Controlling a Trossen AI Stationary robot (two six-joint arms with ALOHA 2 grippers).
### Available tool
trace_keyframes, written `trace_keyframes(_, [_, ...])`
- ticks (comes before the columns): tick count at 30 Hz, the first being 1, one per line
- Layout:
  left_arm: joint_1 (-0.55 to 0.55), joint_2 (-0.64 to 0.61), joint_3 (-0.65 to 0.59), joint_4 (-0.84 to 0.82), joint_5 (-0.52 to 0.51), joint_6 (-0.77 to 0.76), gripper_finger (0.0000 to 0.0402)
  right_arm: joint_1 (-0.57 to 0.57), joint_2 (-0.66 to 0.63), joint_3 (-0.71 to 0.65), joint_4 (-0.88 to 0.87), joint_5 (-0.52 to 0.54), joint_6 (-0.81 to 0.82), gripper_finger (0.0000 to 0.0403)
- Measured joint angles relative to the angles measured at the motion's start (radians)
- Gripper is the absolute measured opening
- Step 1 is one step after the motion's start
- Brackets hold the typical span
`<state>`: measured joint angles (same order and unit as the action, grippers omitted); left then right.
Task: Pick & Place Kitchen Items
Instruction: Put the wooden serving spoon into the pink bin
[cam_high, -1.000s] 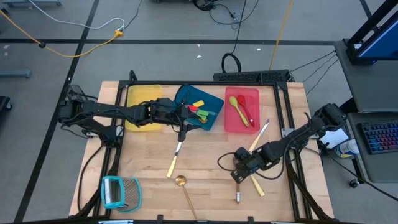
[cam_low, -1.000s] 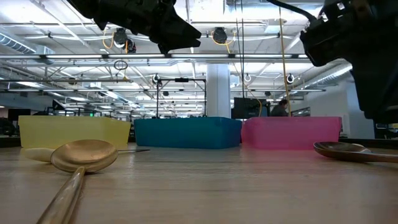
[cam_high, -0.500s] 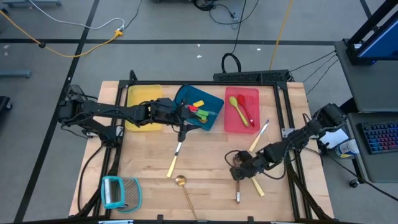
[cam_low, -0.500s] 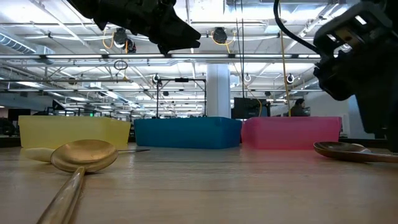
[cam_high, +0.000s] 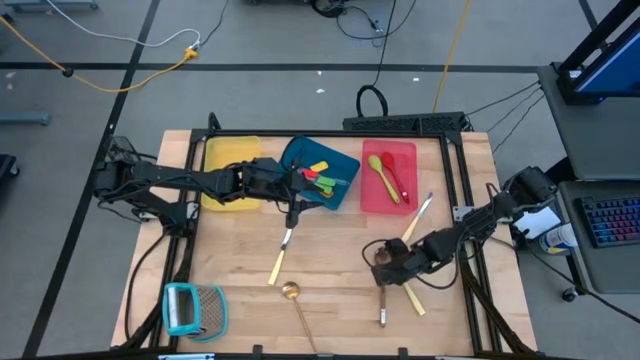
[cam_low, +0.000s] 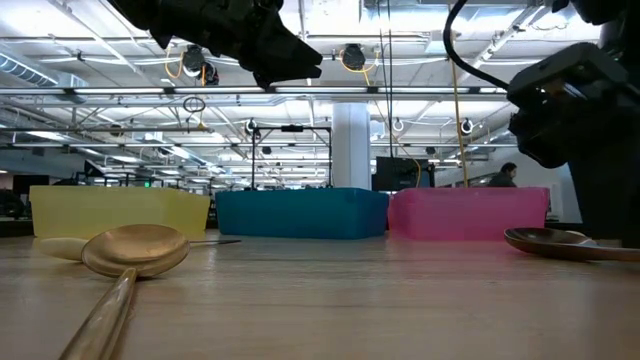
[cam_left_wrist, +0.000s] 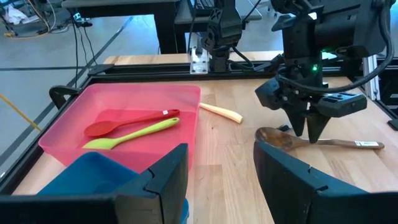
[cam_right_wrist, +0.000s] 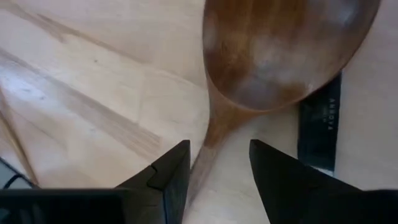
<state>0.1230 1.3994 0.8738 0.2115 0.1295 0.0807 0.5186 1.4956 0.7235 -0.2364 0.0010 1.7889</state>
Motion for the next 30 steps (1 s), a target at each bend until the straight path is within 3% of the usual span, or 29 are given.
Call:
trace_keyframes(14, [0.001, 0.0, 0.0, 0.001, -0.002, 0.004, 0.0186, -0.012, 0.07, 0.009, 0.034, -0.005, -0.025, 0.0149])
trace_keyframes(23, [0.001, 0.0, 0.0, 0.001, -0.055, 0.004, 0.0186, -0.075, 0.077, 0.159, -0.22, -0.023, -0.152, 0.0136])
trace_keyframes(30, [0.001, 0.0, 0.0, -0.006, -0.056, 0.013, 0.0186, -0.083, 0.099, 0.199, -0.231, -0.029, -0.143, 0.0134])
